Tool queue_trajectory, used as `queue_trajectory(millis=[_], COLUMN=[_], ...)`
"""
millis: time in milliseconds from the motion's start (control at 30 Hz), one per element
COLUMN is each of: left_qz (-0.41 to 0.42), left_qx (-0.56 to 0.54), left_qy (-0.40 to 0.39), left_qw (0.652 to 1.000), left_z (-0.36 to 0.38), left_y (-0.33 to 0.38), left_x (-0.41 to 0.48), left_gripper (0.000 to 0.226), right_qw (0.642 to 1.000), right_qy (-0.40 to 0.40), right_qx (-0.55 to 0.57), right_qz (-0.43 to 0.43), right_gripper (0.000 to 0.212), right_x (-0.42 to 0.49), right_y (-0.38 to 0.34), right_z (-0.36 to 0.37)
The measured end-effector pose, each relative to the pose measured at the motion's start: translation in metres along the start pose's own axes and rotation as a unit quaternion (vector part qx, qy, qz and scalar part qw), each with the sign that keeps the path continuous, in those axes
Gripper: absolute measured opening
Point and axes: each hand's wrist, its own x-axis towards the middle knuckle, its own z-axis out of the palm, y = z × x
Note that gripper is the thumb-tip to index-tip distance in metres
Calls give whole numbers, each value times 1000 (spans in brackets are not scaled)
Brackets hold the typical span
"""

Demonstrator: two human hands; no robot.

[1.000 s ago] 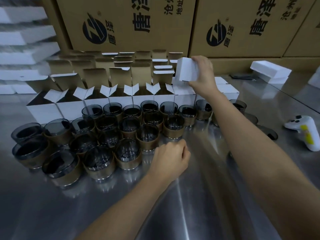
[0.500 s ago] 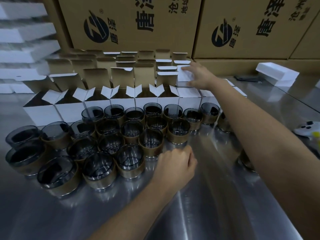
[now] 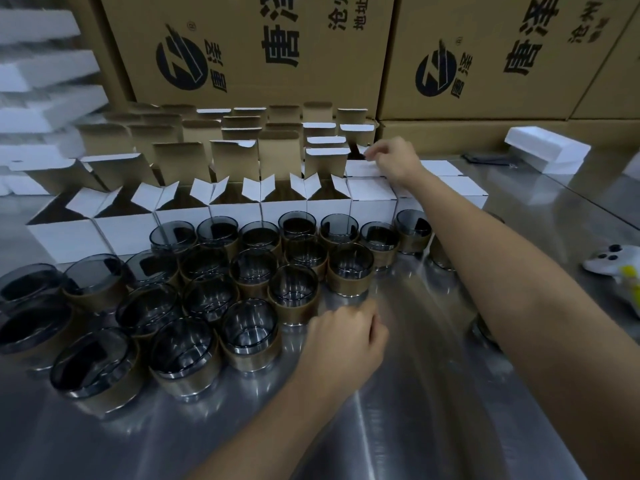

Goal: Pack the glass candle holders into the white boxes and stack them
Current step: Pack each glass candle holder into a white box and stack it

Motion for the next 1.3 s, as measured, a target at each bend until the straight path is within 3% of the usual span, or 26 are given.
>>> queue_trajectory(millis=[133, 367, 500, 667, 833, 1000, 1167, 1300], left_qz=[-24, -19, -12, -1, -14, -42, -49, -11], left_qx=[9, 25, 8, -1, 6, -7, -6, -61], left_qy=[-6, -17, -13, -9, -9, -5, -5, 32], left_qw=[1000, 999, 1000, 1000, 1000, 999, 999, 998], left_z=[0, 0, -1, -1, 1, 1, -1, -10], left_y=[1, 0, 0, 0, -2, -1, 1, 5], left_x=[3, 6, 6, 6, 7, 10, 9, 4], left_gripper=[19, 19, 17, 14, 18, 19, 20, 16], right_qw=[995, 991, 987, 990, 976, 963, 920, 904], right_qy=[68, 67, 19, 11, 100, 187, 311, 358], right_qx=[59, 108, 133, 131, 192, 176, 150, 181], right_qz=[32, 46, 93, 45, -9, -88, -188, -145], right_gripper=[42, 40, 37, 37, 46, 49, 25, 17], right_x=[13, 40, 48, 47, 41, 17, -53, -123], right_y=[-5, -16, -16, -13, -20, -50, -86, -96], right_z=[6, 22, 24, 19, -3, -42, -78, -85])
